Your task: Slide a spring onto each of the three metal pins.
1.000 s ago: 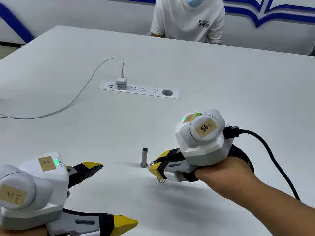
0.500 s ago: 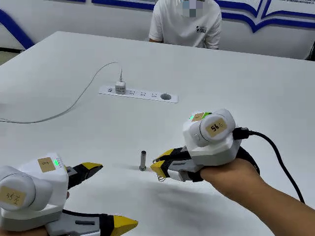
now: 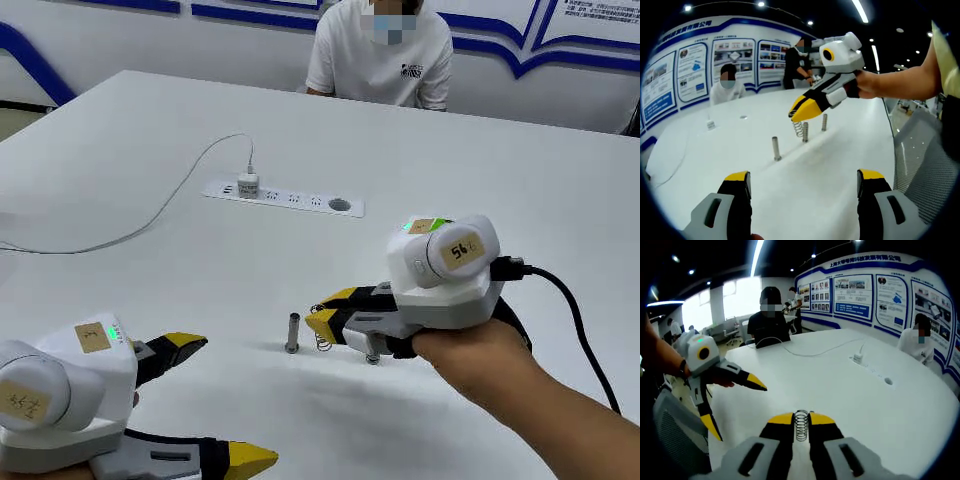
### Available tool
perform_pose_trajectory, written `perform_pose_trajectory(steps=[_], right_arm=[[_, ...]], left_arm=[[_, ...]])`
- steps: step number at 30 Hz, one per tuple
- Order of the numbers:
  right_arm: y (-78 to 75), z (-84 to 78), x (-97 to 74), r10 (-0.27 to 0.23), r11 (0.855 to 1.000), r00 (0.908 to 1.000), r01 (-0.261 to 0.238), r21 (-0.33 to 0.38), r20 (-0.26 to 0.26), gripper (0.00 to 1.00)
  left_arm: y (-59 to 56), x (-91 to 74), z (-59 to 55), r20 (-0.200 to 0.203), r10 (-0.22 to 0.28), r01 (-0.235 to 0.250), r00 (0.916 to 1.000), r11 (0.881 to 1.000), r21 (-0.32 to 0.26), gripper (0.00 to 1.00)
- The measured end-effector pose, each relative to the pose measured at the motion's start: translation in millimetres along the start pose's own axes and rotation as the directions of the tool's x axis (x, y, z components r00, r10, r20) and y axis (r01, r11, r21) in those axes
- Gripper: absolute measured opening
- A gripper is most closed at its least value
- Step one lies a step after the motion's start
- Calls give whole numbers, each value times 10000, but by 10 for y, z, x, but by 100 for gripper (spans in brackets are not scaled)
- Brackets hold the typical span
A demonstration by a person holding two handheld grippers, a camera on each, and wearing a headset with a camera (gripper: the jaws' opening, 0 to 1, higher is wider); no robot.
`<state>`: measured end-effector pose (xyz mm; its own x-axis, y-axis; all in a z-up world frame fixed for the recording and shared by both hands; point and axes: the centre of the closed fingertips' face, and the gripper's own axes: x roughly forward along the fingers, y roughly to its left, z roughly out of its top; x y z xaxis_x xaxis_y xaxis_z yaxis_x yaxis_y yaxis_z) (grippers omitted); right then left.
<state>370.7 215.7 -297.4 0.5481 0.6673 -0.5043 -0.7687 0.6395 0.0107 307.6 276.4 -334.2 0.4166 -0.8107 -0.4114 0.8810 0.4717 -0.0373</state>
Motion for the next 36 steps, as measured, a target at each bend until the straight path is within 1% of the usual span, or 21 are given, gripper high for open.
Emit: perform_pose_trajectory(steps=[7,11,17,26,32,36], right_arm=[[-29,152,5,-122,9997,9985,133,-198,525,12],[-51,208,7,-203,9994,9972,221,-253,714,12],[-65,286,20,-211,9996,9938,229,-155,1094,12],[-78,338,65,-203,9997,9882,178,177,1517,12],[-85,331,118,-196,9997,9853,168,177,1699,12],[-108,323,159,-227,9994,9826,173,310,1841,12]], left_arm=[[24,15,7,48,-4,4,10000,10000,-32,89],[25,24,16,76,-23,23,10000,10000,-44,89],[29,29,11,86,-47,48,10000,10000,-54,89],[32,19,-16,58,-15,15,10000,10000,-88,89],[45,19,-34,23,16,-16,10000,9999,-129,89],[56,20,-44,-5,31,-31,10000,9999,-151,89]])
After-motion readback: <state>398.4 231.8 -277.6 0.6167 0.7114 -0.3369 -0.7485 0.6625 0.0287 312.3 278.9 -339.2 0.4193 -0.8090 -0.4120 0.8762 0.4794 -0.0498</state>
